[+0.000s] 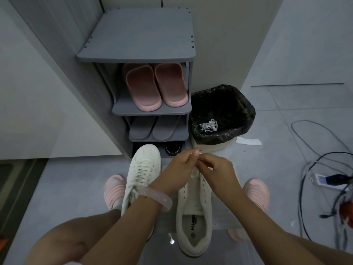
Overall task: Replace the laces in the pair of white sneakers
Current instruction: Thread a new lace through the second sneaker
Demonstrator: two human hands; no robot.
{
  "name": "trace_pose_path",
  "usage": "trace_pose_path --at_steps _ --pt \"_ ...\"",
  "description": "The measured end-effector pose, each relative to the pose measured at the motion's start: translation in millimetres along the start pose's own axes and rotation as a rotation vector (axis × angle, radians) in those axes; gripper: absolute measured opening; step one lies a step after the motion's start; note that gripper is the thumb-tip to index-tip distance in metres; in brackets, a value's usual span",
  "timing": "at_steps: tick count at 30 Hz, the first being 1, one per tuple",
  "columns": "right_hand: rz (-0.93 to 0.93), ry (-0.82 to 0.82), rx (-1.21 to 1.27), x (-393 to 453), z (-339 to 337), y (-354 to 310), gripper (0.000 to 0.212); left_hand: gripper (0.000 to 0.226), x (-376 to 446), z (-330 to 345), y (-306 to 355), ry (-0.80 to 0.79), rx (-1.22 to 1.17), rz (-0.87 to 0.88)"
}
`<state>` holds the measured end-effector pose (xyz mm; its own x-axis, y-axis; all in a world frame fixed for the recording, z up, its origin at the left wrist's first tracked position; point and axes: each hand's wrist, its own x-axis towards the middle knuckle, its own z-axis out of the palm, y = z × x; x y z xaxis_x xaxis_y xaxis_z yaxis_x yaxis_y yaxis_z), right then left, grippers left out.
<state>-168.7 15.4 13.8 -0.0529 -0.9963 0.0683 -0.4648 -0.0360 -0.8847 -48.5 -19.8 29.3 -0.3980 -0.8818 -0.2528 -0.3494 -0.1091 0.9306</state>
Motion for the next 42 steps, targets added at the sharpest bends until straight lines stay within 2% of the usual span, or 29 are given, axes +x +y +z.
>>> trace_pose_path --at_steps 2,7,9,12,19,23,29,32,34,36,42 --pt "0.020 0.006 0.042 -0.1 1.4 0.7 0.026 0.037 1.0 -0.9 -1.5 -0.002 -0.006 -0.005" --pt "0.107 -0.019 0.081 0.0 3.3 -0.3 0.015 0.045 1.0 -0.9 -4.5 -0.052 0.086 -0.042" --pt "0.140 0.023 0.098 1.9 -0.4 -0.1 0.012 0.039 1.1 -3.6 -3.0 0.039 0.068 -0.014" --pt "0.151 0.061 0.045 4.7 -4.3 1.5 0.008 0.018 1.3 -10.2 -1.3 0.175 -0.031 0.031" --pt "-0.063 0.084 -0.263 3.1 -4.4 1.2 0.013 0.008 1.4 -9.3 0.3 0.233 0.183 0.056" --pt "-0.180 0.110 -0.434 0.7 -2.4 1.5 0.009 0.011 0.5 -10.6 0.4 0.221 0.272 0.087" --pt "-0.235 0.126 -0.500 -0.5 -3.7 1.4 0.016 0.010 -0.4 -10.0 2.3 0.222 0.370 0.185" --pt "-0.174 0.075 -0.420 1.0 -4.5 1.4 0.008 0.008 -0.6 -9.7 0.3 0.274 0.320 0.193" --pt "-0.044 0.048 -0.205 2.8 -6.4 -0.2 0.003 0.007 0.6 -11.8 -1.6 0.292 0.201 0.118" --pt "0.094 0.064 0.016 4.3 -8.8 -2.4 0.012 0.006 1.8 -13.7 -2.0 0.291 0.130 0.068" --pt "0.213 0.006 0.253 7.5 -12.5 -10.4 0.015 0.009 0.2 -7.5 -0.5 0.205 0.244 0.186"
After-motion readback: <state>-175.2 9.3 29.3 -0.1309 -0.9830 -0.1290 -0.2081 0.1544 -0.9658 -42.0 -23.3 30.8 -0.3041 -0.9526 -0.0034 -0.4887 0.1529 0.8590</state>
